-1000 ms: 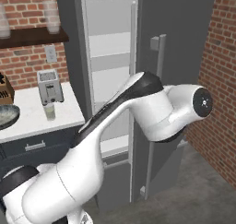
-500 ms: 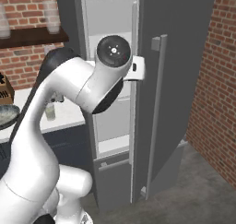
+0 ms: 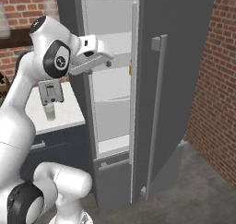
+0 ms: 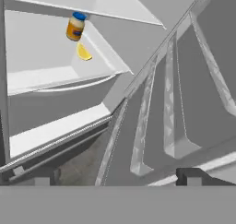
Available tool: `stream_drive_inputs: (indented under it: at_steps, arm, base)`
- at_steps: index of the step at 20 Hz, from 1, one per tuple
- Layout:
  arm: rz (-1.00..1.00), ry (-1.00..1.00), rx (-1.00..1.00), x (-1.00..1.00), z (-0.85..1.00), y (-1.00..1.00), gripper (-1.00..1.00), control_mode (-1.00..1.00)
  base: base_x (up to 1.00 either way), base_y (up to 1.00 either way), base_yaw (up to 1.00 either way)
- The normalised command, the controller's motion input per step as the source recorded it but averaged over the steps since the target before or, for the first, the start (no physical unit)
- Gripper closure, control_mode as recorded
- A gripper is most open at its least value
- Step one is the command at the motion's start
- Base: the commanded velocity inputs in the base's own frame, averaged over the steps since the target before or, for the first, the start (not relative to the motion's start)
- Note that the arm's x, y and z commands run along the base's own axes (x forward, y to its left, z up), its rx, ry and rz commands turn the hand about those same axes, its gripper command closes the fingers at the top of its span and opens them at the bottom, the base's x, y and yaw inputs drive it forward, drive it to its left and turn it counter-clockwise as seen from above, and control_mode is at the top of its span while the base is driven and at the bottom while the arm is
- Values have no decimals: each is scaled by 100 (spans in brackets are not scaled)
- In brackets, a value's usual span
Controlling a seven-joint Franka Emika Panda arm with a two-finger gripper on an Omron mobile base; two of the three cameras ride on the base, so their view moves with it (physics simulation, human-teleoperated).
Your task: Grab a lemon wedge from the fridge and one ice cube from the ice bowl, and put them in the glass of lemonade.
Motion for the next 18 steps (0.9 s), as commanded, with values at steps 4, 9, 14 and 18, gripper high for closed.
stream_drive_inputs:
  at_steps: [4, 9, 14, 18]
  arm:
    - [-38, 40, -30, 71, 0, 3, -100, -100]
    - [-18, -1, -3, 6, -28, -20, -100, -100]
    - [-10, -7, 0, 14, -35, -37, -100, -100]
    - [-8, -5, 0, 13, -21, -49, -100, -100]
  base:
    - [0, 0, 0]
    - [0, 0, 0]
    - [0, 0, 0]
    - [0, 0, 0]
